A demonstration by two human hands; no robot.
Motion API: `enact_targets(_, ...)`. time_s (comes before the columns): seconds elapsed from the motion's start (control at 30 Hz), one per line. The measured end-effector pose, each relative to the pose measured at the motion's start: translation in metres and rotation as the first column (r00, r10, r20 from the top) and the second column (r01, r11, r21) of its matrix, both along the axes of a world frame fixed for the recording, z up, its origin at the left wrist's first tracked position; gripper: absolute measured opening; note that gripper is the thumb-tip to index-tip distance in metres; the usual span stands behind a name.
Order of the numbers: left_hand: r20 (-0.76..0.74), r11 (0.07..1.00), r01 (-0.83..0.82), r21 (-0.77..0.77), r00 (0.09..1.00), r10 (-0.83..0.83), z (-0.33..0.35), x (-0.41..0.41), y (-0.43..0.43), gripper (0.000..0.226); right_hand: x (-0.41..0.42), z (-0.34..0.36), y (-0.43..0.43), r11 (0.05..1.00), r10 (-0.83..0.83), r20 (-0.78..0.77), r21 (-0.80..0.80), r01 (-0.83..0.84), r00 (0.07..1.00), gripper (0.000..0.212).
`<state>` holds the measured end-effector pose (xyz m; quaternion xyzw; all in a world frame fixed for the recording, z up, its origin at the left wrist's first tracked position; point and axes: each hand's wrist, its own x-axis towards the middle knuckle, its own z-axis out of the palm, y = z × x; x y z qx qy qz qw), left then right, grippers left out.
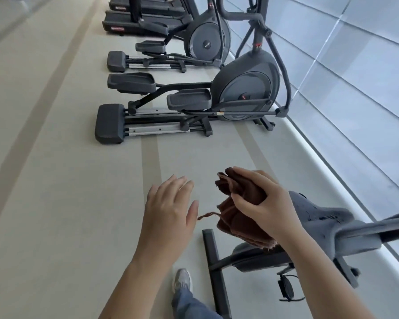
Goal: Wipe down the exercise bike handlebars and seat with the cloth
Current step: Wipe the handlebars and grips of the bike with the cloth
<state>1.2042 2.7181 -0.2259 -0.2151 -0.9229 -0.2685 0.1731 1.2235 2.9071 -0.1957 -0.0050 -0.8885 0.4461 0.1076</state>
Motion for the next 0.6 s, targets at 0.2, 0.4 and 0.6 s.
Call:
enact_targets(0.2, -0.038, 0.993, 0.081, -0.087, 0.996, -0.084, -0.001, -0.108, 0.023, 0.034, -0.09, -0.016, 0.02, 0.994, -0.113, -0.047, -0.02, 0.112, 0.992, 0.047)
enact_targets(0.4, -0.085, 0.953, 0.269, -0.138, 0.956, -0.282, 0.022, -0.216, 0.089, 0.029, -0.168, -0.005, 0.077, 0.963, -0.269, -0.09, -0.01, 0.269, 0.959, 0.047)
enact_targets(0.6, -0.11, 0.887, 0.446, -0.121, 0.882, -0.459, 0.031, -0.292, 0.161, 0.032, -0.206, 0.0, 0.133, 0.895, -0.445, -0.097, 0.001, 0.447, 0.89, 0.049)
